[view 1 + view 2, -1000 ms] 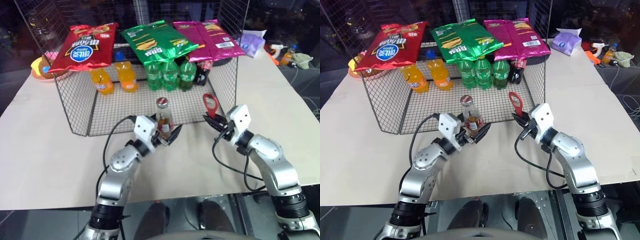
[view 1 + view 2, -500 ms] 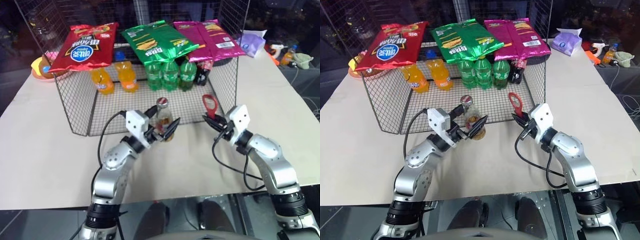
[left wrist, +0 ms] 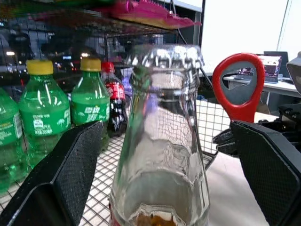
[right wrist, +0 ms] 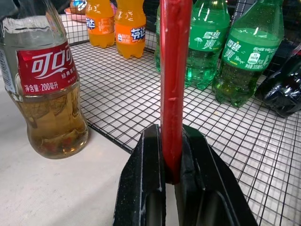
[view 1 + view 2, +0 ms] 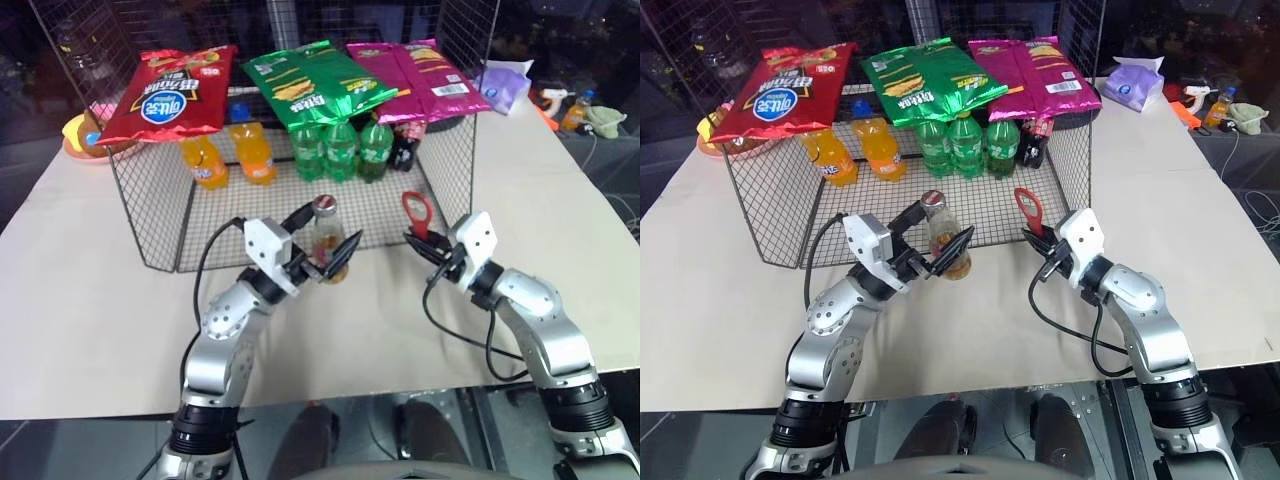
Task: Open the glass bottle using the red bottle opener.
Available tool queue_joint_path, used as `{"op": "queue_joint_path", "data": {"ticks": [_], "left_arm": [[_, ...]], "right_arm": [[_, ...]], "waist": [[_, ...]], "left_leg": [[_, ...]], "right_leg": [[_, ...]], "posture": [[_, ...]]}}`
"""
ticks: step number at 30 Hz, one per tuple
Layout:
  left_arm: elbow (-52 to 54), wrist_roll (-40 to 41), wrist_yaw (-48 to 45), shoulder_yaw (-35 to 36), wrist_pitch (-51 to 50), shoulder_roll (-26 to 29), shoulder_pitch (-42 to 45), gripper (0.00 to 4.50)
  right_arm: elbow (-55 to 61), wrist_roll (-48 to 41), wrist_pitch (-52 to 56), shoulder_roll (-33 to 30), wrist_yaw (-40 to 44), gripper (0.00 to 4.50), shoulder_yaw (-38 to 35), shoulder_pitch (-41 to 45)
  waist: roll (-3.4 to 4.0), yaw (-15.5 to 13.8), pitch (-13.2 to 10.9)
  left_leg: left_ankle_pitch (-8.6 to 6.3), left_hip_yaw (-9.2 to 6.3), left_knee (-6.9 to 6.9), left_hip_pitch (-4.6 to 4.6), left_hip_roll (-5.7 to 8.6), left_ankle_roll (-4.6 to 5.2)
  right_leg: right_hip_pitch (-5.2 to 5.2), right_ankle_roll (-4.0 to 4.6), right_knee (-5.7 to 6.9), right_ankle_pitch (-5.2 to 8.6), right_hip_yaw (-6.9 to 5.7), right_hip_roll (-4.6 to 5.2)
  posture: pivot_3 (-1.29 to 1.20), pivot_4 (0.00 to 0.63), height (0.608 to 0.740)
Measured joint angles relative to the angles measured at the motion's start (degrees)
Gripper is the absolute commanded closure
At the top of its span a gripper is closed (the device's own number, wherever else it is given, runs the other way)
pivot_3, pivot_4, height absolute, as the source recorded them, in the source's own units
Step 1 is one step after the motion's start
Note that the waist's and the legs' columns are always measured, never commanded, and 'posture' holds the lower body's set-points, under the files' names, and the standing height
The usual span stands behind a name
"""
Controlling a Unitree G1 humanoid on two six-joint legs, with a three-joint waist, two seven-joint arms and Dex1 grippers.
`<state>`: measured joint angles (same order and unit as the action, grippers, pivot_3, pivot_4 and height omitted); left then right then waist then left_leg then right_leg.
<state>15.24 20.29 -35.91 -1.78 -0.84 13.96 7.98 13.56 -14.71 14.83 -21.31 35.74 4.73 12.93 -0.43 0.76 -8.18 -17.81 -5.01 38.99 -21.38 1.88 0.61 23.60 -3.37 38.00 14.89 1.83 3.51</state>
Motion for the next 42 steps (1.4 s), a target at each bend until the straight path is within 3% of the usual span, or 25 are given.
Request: {"op": "queue_joint_path", "data": {"ticks": [6, 8, 10, 11, 12, 15, 17, 31, 42], "left_arm": [[-0.72, -0.75, 0.15, -0.05, 1.67, -0.61, -0.01, 0.04], [-1.13, -1.04, 0.14, -0.14, 2.01, -0.62, -0.04, 0.61], [-1.38, -1.06, 0.15, -0.18, 2.31, -0.64, -0.04, 0.73], [-1.58, -1.07, 0.15, -0.29, 2.51, -0.73, -0.04, 1.42], [-1.92, -1.15, 0.14, -0.41, 2.74, -0.73, -0.04, 1.40], [-2.26, -1.26, 0.23, -0.29, 3.74, -0.67, 0.27, 2.50], [-1.90, -1.12, 0.17, -0.18, 4.72, -0.59, 0.46, 2.78], [-1.74, -1.08, 0.11, -0.91, 6.05, 0.10, 0.13, 2.78], [-1.61, -1.14, 0.71, -1.12, 6.68, 0.18, -0.47, 2.78]], "right_arm": [[-0.20, 0.22, -0.06, -0.02, 0.10, 4.50, 0.00, 0.75], [-0.20, 0.23, -0.06, -0.02, 0.12, 4.50, 0.00, 0.84], [-0.21, 0.23, -0.06, -0.02, 0.14, 4.50, 0.00, 0.85], [-0.22, 0.23, -0.06, -0.04, 0.17, 4.50, 0.00, 0.86], [-0.23, 0.24, -0.06, -0.04, 0.18, 4.50, 0.00, 0.89], [-0.25, 0.27, -0.06, -0.09, 0.19, 4.50, 0.00, 0.95], [-0.26, 0.47, -0.07, -0.14, 0.23, 4.50, 0.01, 1.26], [-0.25, 5.96, -2.11, 0.28, -0.08, 4.50, 5.09, 5.60], [-11.43, 24.18, -16.54, 5.32, -10.19, 4.50, 13.74, 13.49]], "waist": [[0.00, 0.01, 0.00], [0.00, 0.00, 0.00], [0.00, 0.00, 0.00], [0.00, 0.00, 0.00], [0.00, 0.00, 0.00], [0.01, 0.00, 0.01], [0.02, -0.07, 0.02], [0.03, -0.05, 0.03], [0.05, -0.01, 0.04]], "left_leg": [[0.00, 0.00, 0.00, 0.00, 0.00, 0.00], [0.00, 0.00, 0.00, 0.00, 0.00, 0.00], [0.00, 0.00, 0.00, 0.00, 0.00, 0.00], [0.00, 0.00, 0.00, 0.00, 0.00, 0.00], [0.00, 0.00, 0.00, 0.00, 0.00, 0.00], [0.00, -0.01, 0.00, 0.01, 0.00, 0.00], [0.00, -0.01, 0.00, 0.02, 0.00, 0.00], [0.00, 0.00, 0.00, 0.25, 0.01, 0.00], [0.00, 0.03, -0.02, 0.36, 0.02, 0.00]], "right_leg": [[0.00, 0.00, 0.00, 0.00, 0.00, -0.01], [0.00, 0.00, 0.00, 0.00, 0.00, -0.01], [0.00, 0.00, 0.00, 0.00, 0.00, -0.01], [0.00, 0.00, 0.00, 0.00, 0.00, 0.00], [0.00, 0.00, 0.00, 0.00, 0.00, 0.00], [-0.01, 0.00, 0.00, 0.00, 0.00, 0.00], [-0.03, 0.00, 0.00, 0.00, -0.01, 0.00], [-0.23, 0.00, 0.00, 0.00, 0.00, 0.00], [-0.29, 0.00, -0.01, 0.00, 0.01, -0.01]], "posture": [[0.00, 0.150, 0.740], [0.00, 0.150, 0.740], [0.00, 0.150, 0.740], [0.00, 0.150, 0.740], [0.00, 0.150, 0.740], [0.00, 0.150, 0.740], [0.00, 0.150, 0.740], [0.00, 0.150, 0.740], [0.00, 0.150, 0.740]]}}
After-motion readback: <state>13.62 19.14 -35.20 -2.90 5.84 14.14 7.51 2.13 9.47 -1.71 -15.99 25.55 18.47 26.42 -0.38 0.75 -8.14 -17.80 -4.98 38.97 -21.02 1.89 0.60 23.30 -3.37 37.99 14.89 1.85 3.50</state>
